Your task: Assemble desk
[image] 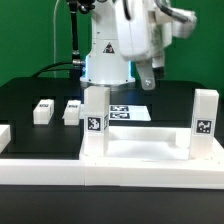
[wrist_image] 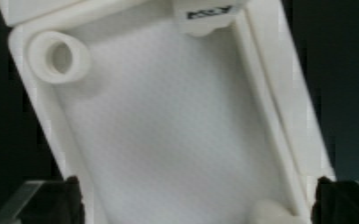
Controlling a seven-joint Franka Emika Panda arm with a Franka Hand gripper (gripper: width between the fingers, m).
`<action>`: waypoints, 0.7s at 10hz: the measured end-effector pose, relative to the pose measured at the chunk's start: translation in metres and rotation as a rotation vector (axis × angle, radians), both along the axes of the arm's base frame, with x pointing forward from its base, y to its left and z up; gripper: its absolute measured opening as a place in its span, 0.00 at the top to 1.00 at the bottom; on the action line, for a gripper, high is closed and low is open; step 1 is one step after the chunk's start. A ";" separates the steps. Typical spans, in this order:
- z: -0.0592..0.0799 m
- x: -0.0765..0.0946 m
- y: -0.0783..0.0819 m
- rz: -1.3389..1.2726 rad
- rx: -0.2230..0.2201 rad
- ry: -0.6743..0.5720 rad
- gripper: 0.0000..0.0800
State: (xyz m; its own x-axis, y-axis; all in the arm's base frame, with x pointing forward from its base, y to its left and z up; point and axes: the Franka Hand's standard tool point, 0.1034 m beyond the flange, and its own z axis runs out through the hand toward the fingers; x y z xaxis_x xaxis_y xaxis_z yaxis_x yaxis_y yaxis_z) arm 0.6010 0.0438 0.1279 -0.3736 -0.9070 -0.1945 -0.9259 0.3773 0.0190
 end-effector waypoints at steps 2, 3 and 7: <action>0.000 0.002 -0.001 0.016 -0.002 -0.007 0.19; 0.000 0.001 0.000 0.017 -0.003 -0.006 0.19; -0.023 -0.028 0.007 0.105 -0.039 -0.015 0.19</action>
Offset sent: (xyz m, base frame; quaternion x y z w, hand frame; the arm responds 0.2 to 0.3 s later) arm 0.0000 0.0000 0.0000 0.0000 0.0000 0.0000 1.0000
